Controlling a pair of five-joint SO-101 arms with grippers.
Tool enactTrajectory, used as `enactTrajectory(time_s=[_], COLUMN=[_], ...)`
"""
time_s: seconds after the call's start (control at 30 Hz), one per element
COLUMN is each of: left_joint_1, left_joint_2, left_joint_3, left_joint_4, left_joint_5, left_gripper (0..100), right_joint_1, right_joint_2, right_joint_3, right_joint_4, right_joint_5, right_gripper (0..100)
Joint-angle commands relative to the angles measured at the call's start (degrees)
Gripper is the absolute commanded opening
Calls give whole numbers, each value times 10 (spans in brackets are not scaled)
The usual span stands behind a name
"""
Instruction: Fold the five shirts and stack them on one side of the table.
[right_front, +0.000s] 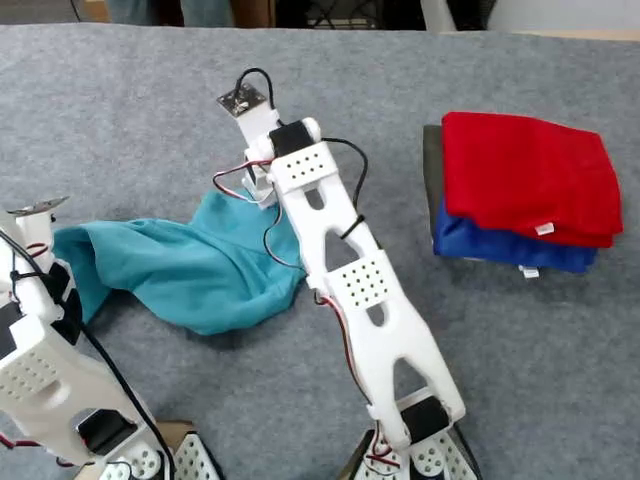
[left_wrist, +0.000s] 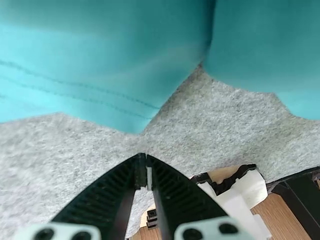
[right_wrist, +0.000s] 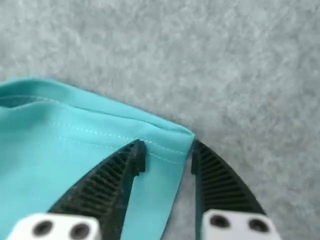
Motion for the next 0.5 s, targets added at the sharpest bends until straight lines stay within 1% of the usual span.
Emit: enactTrajectory(time_s=[0.0,0.23,0.33,0.37,0.47], left_joint_1=[0,0,0,0,0], left_joint_2=[-4,-4,-4,-4,-6], left_joint_3=[1,-2,-4,-4,-4], left_joint_4=[-3,-2,0,0,0], left_joint_5=[-4,-4,-4,-4,-4], left_gripper=[29,29,29,29,29], right_joint_1=[-6,-7,-7,-7,-4], right_joint_2=[2,5,5,5,1], right_joint_3=[-4,-1,0,0,-5], right_joint_4=[-34,-1,1,0,-2], right_joint_5=[1,4,8,21,37], right_gripper=[174,158,55,16,12])
